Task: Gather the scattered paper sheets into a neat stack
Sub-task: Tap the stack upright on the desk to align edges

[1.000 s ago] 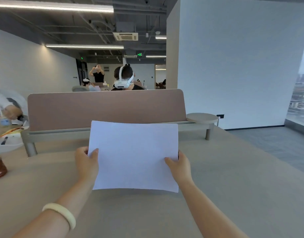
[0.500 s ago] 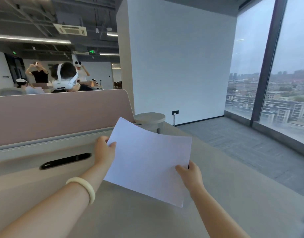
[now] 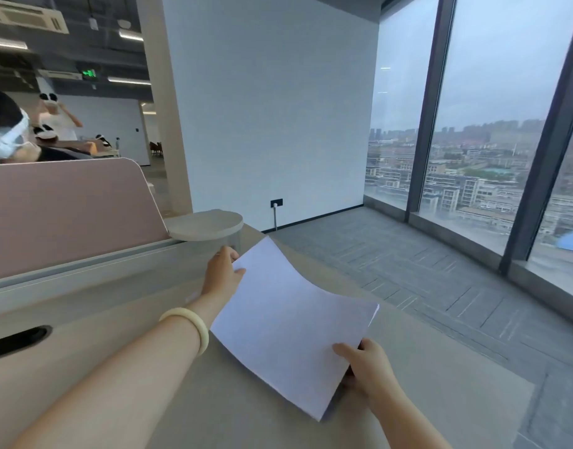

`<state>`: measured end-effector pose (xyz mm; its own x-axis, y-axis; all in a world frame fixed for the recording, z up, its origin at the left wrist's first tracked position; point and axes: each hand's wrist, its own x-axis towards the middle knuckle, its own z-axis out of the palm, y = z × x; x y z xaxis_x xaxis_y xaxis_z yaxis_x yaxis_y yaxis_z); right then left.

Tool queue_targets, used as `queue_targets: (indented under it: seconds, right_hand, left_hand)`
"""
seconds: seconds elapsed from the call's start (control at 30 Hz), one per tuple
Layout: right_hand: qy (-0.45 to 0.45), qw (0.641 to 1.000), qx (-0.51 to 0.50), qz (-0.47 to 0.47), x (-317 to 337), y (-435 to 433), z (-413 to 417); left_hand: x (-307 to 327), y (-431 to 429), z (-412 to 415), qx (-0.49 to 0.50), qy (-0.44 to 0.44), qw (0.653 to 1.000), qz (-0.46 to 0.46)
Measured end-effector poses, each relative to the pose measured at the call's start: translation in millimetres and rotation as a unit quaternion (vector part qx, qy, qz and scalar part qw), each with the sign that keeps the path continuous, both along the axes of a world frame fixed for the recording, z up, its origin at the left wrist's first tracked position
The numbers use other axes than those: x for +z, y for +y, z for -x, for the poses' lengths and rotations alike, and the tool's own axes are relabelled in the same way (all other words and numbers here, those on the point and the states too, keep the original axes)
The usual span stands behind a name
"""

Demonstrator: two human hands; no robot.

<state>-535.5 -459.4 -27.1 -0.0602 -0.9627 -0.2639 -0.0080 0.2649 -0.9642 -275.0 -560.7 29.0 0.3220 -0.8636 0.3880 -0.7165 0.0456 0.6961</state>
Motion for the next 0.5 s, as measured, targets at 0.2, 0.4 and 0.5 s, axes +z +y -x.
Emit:
queue_targets:
  seconds: [0.2, 0.4, 0.5]
  right_hand:
    - [-0.023, 0.998, 0.049, -0.019, -4, -11, 5]
    - [-0.010, 0.988, 0.141, -0.067, 10, -12, 11]
    - [0.022, 0.980, 0.179, -0.079, 19, -12, 21]
  left_hand:
    - [-16, -48, 12, -0.046, -0.086, 0.994, -0.046]
    - [-28, -69, 10, -0.041, -0.125, 0.989, -0.068]
    - [-34, -73, 8, -0.031, -0.145, 0.985, -0.085]
